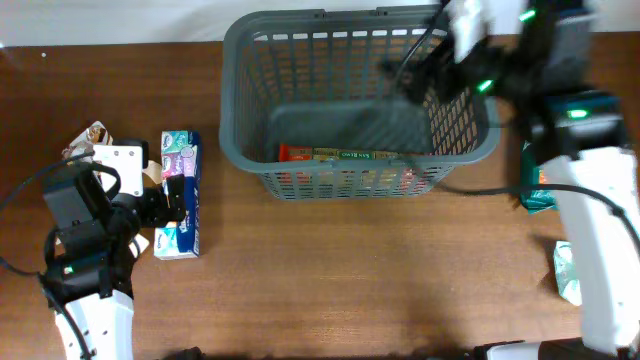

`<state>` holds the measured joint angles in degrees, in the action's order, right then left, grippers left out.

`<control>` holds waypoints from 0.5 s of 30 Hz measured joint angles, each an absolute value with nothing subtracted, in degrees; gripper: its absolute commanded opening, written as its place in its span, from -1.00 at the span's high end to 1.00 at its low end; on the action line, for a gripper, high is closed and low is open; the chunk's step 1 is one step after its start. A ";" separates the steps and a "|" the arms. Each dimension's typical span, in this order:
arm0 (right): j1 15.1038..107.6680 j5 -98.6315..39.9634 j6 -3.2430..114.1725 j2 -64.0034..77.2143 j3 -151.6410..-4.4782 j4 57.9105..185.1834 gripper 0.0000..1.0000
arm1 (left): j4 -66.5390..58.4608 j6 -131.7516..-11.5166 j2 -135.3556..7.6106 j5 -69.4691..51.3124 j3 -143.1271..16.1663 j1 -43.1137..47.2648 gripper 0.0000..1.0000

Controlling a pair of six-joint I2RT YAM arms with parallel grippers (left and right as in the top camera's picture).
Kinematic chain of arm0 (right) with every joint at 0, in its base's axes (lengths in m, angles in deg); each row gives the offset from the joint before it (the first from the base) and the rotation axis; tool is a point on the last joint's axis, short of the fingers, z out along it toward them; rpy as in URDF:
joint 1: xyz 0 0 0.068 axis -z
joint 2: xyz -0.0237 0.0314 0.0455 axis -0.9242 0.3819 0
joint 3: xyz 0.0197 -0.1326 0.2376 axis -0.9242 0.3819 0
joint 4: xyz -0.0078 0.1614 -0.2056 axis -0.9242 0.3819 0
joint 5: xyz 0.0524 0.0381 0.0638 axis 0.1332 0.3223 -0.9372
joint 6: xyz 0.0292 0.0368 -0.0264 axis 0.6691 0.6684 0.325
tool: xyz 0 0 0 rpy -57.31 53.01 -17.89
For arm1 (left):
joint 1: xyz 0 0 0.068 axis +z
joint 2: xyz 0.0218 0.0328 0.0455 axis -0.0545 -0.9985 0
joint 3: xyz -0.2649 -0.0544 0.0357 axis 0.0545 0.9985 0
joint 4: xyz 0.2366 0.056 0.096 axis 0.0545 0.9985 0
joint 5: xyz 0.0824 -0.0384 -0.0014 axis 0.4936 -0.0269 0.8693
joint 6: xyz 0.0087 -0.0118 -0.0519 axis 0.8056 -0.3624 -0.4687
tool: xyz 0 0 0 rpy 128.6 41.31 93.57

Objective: Pack container
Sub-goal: 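Lower the spaghetti pack into the basket and open the right gripper, then move the right gripper to the green Nescafé bag and grasp its edge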

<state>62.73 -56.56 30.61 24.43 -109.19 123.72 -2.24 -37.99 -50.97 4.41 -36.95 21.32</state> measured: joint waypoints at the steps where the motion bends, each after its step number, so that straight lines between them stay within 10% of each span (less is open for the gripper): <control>1: 64.46 -55.05 32.76 24.08 -111.84 124.31 -0.98 | -2.19 -37.99 -50.97 4.41 -36.95 21.32 -0.99; 15: 96.72 -33.45 57.45 22.70 -120.47 154.78 -0.99 | -2.26 -37.99 -50.97 4.41 -36.95 21.32 -0.98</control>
